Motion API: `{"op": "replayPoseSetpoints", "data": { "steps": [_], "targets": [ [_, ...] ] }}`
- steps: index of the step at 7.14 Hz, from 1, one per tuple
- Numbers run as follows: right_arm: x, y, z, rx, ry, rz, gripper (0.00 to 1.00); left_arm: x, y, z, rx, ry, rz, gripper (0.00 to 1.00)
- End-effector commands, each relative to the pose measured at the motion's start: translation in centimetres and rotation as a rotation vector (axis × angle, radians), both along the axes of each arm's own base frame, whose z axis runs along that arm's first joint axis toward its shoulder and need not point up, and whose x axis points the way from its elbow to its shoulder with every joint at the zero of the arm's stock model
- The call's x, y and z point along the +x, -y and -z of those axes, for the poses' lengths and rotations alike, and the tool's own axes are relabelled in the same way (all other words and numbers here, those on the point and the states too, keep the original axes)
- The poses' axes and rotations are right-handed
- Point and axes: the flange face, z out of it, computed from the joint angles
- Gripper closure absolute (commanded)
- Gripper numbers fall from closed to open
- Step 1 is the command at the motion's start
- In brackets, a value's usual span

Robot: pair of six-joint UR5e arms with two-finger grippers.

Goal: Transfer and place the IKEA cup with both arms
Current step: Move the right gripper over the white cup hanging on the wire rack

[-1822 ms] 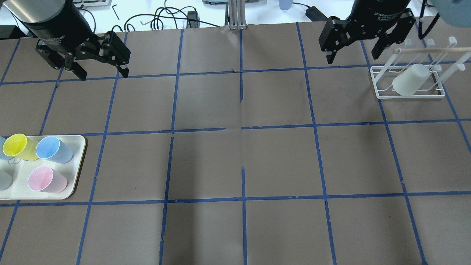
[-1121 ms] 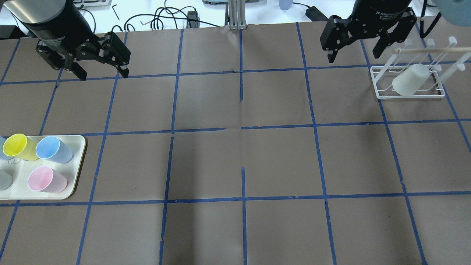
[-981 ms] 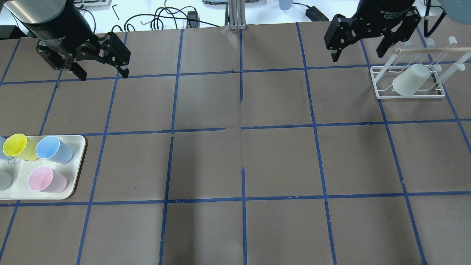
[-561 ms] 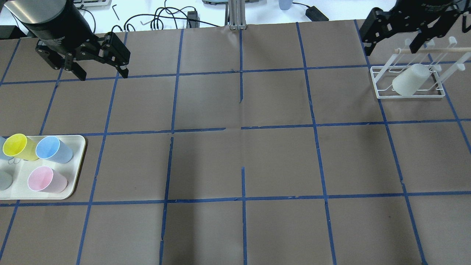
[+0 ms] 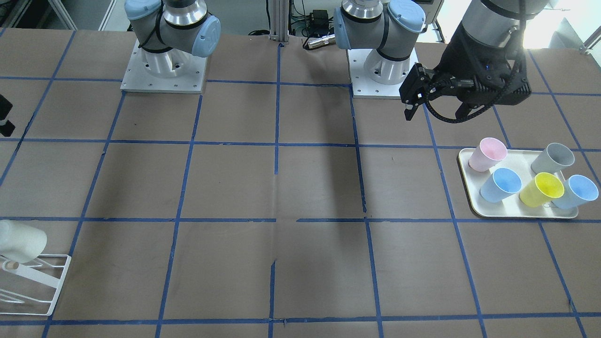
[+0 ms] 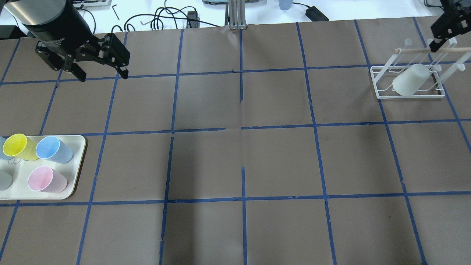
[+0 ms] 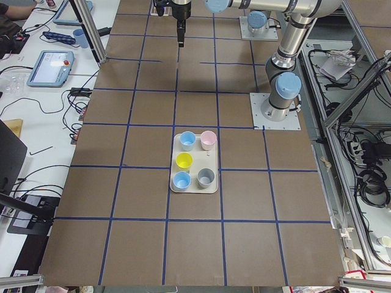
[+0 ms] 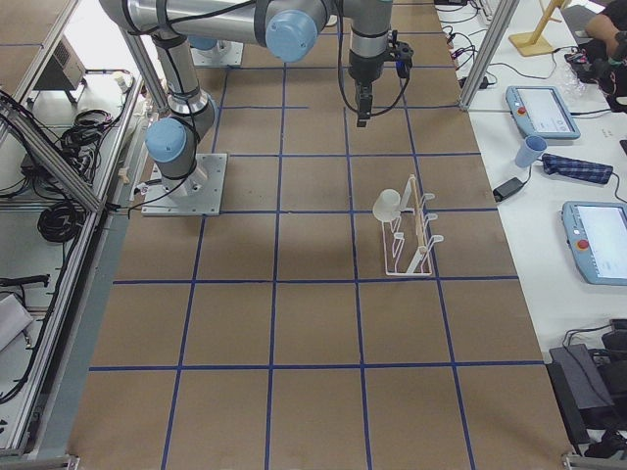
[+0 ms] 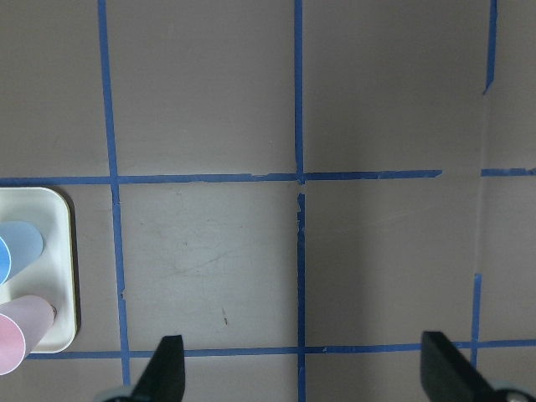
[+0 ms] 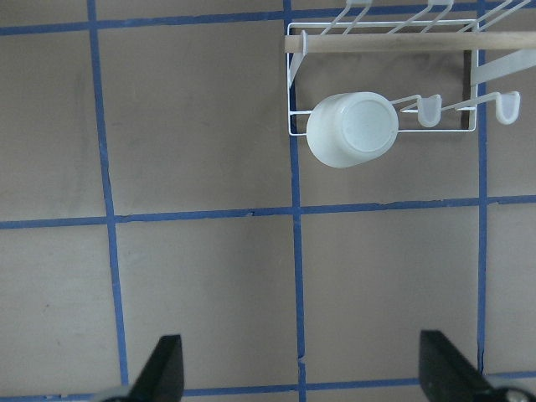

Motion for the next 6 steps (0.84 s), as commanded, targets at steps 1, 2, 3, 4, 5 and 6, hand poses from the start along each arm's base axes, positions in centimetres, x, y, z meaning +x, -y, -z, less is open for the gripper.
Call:
{"op": "replayPoseSetpoints", "data": {
  "steps": [1,2,3,4,5,6],
  "targets": [
    [-3.2,4.5,5.2,-0.001,0.015,0.002,0.0,-0.1,0.0,0.0,0.0,-0.001,0.001,0.0],
    [-4.1,6.3,8.4,0.022,0.023,-0.027,0.0,-0.1,-0.1,0.0,0.0,0.002,0.001,0.0],
    [-4.7,7.6,11.0,0.037,0.029,-0.039,0.0,0.0,-0.1,0.2,0.004,0.005,0.001,0.0],
    [-5.3,8.5,13.6,0.06,0.028,-0.04,0.0,-0.1,-0.2,0.1,0.002,0.005,0.002,0.0],
    [-5.4,8.7,15.0,0.082,0.031,-0.051,0.0,0.0,-0.2,0.1,0.002,0.005,0.001,0.0],
    [-5.6,9.1,16.6,0.104,0.04,-0.065,0.0,0.0,-0.3,0.0,0.001,0.005,0.001,0.0]
  ]
}}
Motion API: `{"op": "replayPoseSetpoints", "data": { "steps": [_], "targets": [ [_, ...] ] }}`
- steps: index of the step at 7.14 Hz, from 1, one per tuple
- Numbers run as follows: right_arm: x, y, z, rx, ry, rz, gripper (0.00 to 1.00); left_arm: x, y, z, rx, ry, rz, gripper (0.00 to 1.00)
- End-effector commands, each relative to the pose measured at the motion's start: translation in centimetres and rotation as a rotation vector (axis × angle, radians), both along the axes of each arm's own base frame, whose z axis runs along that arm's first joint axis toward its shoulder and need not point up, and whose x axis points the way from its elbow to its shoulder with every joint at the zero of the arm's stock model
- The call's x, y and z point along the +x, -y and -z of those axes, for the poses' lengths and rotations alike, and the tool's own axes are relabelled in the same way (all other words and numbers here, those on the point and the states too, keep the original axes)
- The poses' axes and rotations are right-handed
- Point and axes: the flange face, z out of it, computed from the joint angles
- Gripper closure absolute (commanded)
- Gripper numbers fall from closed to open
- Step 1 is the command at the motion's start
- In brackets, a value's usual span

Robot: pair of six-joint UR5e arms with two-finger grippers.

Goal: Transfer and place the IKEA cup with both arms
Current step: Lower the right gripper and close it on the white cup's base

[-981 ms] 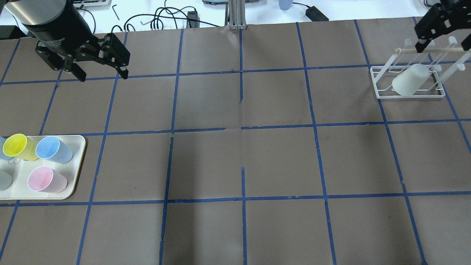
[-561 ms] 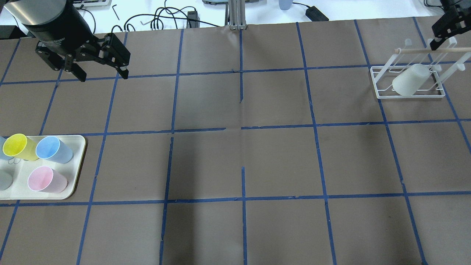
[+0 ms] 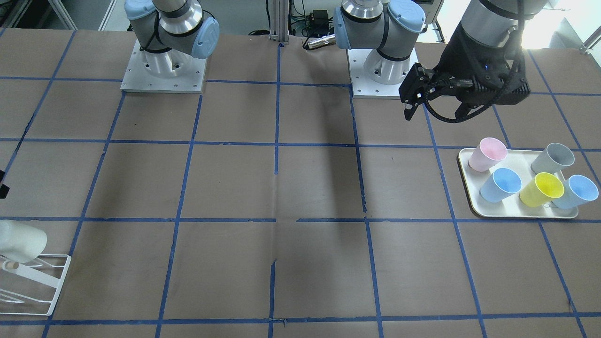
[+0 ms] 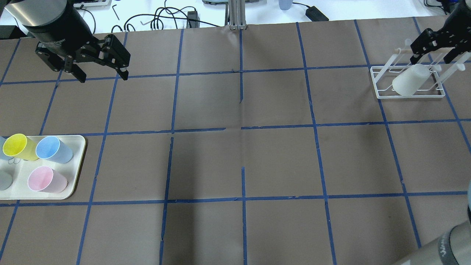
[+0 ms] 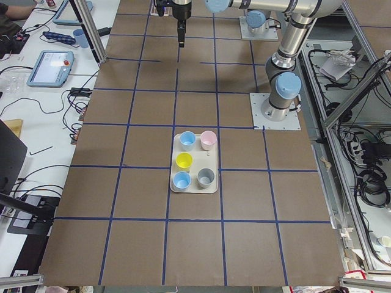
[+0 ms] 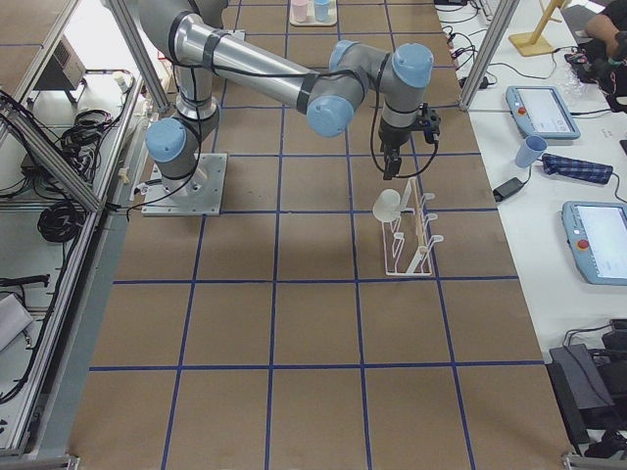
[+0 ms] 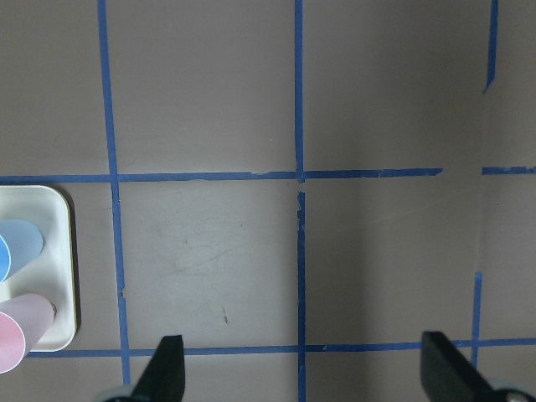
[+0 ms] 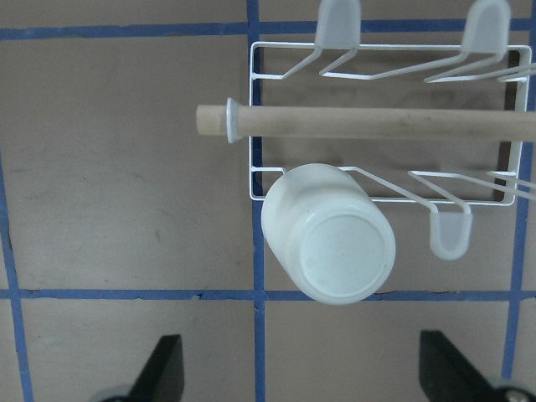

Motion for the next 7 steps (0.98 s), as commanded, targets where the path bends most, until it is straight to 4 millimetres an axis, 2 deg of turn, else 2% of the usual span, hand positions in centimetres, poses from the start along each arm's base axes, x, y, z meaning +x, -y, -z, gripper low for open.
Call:
{"op": "replayPoseSetpoints", "data": {
  "steps": [1,3,7],
  "targets": [
    [-0.5,0.9,2.6,0.015,0.003,-0.021,0.0,0.0,0.0,0.0,0.0,0.0,-0.001,0.0],
    [-0.9,1.5,3.9,0.018,-0.005,-0.048,0.0,0.0,-0.1,-0.1,-0.001,0.0,-0.001,0.0],
    [-1.2,1.7,4.9,0.03,0.002,-0.054,0.0,0.0,0.0,0.1,0.002,0.0,-0.001,0.0]
  ]
}}
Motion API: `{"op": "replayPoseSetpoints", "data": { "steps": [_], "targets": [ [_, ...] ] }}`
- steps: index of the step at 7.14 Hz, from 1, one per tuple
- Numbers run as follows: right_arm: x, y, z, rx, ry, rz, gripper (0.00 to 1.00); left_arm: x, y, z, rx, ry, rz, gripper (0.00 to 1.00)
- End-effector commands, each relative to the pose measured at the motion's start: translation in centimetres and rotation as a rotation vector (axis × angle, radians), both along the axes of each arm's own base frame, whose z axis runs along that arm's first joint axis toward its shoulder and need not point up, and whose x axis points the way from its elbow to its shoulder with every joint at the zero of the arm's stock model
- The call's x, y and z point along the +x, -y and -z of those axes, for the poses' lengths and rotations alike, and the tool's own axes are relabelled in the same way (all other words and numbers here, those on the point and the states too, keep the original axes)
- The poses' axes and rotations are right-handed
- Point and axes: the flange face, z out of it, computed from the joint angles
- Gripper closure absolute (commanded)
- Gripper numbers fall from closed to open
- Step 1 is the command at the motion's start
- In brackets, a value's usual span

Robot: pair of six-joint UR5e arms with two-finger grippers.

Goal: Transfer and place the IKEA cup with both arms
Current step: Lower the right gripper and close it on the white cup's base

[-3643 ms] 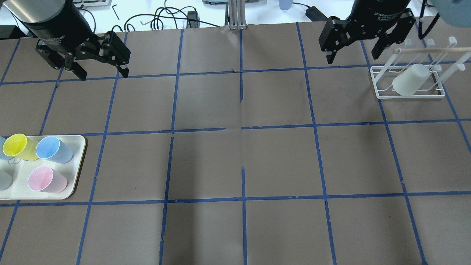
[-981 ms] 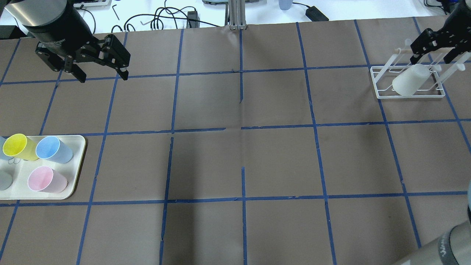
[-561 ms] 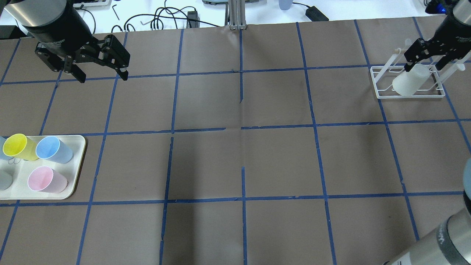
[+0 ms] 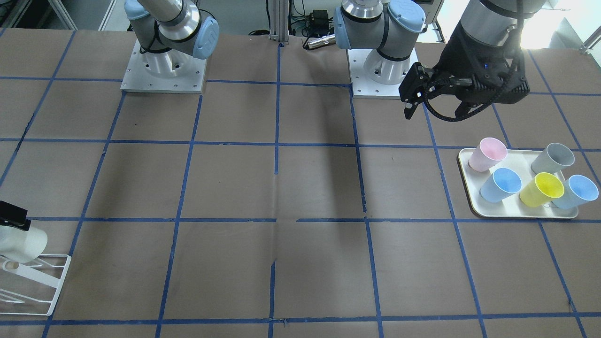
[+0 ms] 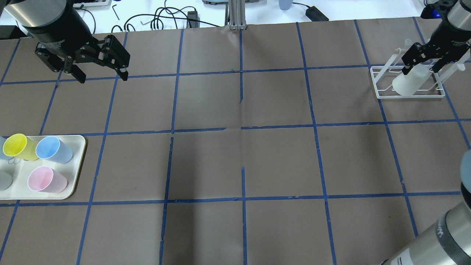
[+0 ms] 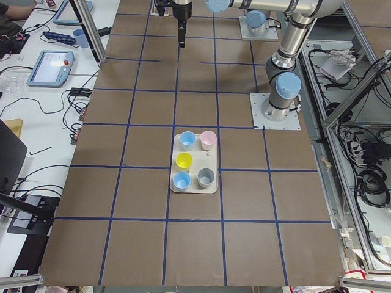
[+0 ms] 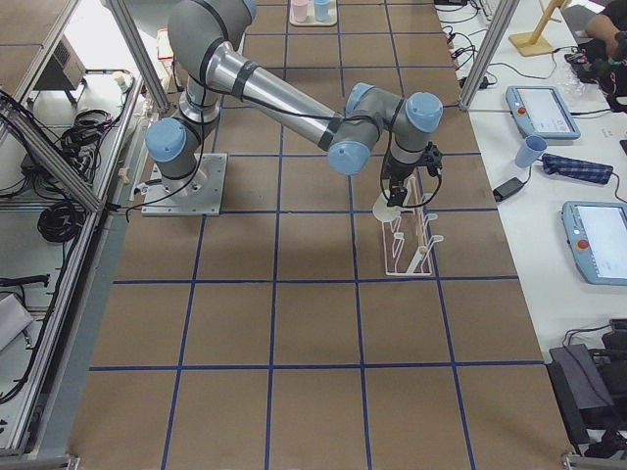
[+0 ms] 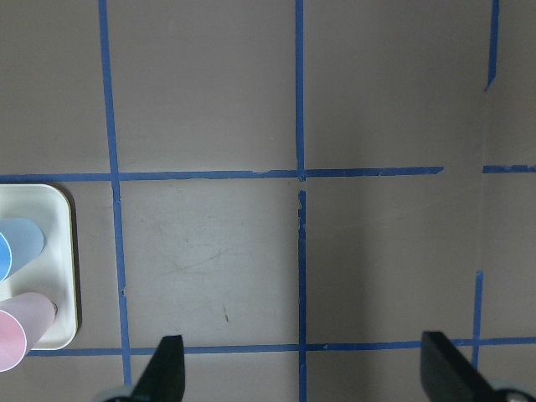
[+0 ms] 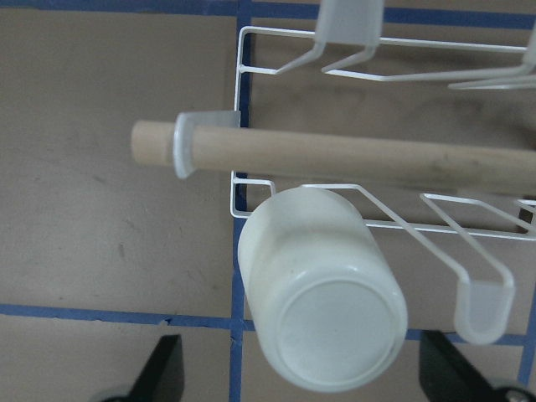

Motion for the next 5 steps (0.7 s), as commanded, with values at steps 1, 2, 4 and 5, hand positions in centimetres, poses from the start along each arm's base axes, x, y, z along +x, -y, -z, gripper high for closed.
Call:
{"op": "replayPoseSetpoints", "data": {
  "steps": [1,2,4,5],
  "targets": [
    [-0.2,0.1,0.8,0.011,0.004,-0.003,0.0,0.0,0.0,0.0,0.0,0.0,-0.001,0.0],
    [-0.4,0.2,1.2,0.018,0.004,-0.002,0.0,0.0,0.0,0.0,0.0,0.0,-0.001,0.0],
    [-0.5,0.4,2.0,0.028,0.007,-0.002,0.0,0.0,0.0,0.0,0.0,0.0,-0.001,0.0],
    [-0.5,0.4,2.2,0.031,0.008,-0.002,0.0,0.0,0.0,0.0,0.0,0.0,-0.001,0.0]
  ]
}}
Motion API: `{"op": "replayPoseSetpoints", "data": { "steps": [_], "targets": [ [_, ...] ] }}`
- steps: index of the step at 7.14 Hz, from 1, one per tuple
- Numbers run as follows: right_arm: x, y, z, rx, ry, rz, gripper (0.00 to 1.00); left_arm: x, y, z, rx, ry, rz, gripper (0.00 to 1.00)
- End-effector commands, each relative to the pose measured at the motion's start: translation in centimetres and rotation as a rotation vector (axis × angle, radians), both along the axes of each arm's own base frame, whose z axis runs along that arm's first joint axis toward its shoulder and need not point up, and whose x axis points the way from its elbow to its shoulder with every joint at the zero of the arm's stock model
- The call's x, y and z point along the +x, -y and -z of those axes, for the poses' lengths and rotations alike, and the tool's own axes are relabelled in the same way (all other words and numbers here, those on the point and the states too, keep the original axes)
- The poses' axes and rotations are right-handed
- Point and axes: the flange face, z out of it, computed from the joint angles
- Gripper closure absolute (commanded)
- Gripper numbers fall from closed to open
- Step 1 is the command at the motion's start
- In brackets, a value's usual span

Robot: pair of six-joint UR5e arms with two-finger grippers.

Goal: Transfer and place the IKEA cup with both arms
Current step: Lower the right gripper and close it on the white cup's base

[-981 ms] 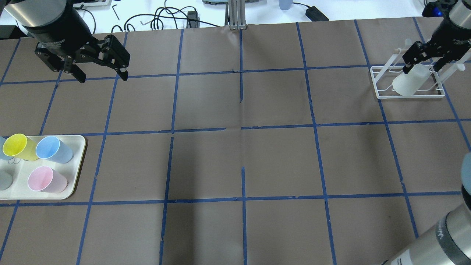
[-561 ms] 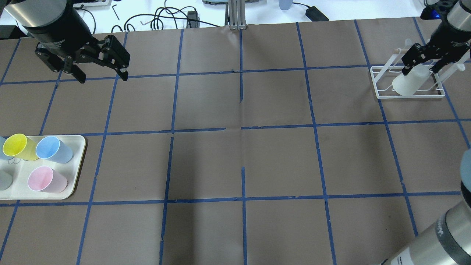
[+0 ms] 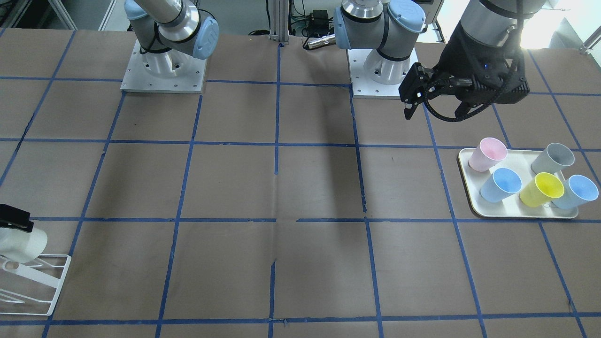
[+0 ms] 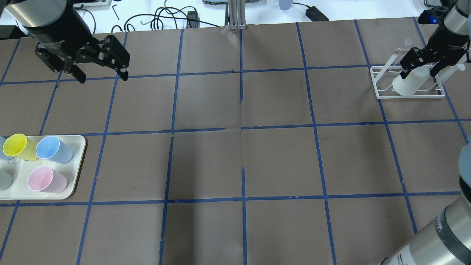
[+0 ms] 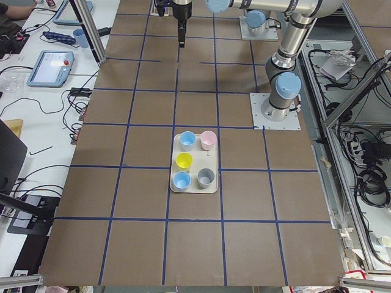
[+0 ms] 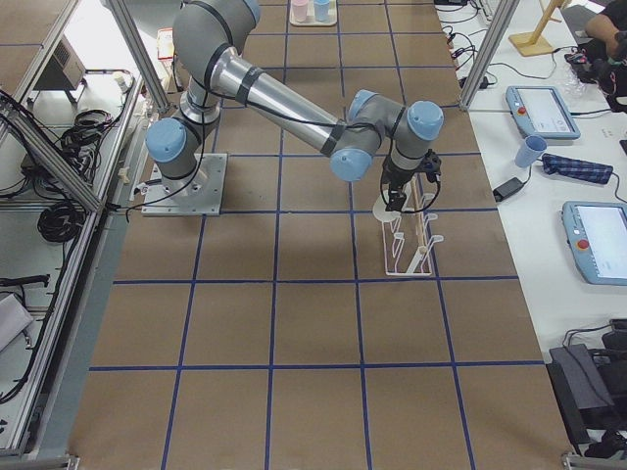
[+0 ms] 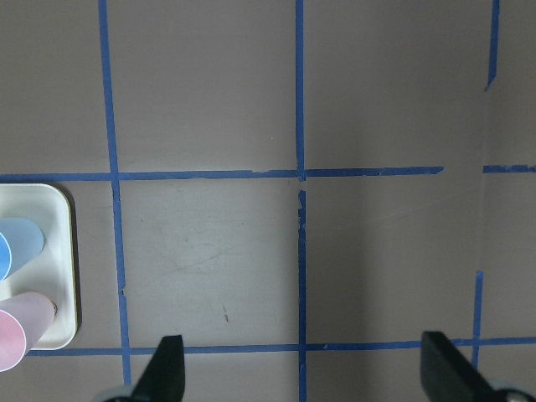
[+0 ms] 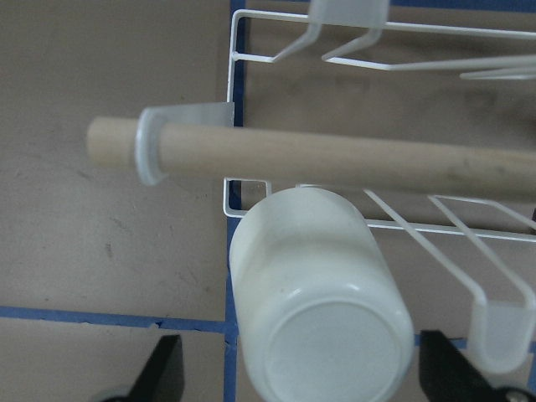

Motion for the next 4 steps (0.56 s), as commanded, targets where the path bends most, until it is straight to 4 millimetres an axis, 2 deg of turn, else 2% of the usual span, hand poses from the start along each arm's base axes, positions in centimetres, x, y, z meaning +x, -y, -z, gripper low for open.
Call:
{"op": "replayPoseSetpoints", "data": {
  "steps": [1,2,4],
  "targets": [
    [-0.05,0.09,0.5,0.008,0.003,0.0,0.0,0.0,-0.02,-0.02,0.0,0.0,0.0,0.0],
    [-0.08,0.13,0.42,0.005,0.002,0.0,0.06,0.0,-0.02,-0.02,0.0,0.0,0.0,0.0],
    [-0.08,0.17,0.35,0.003,0.002,0.003,0.24,0.0,-0.02,-0.02,0.0,0.0,0.0,0.0]
  ]
}}
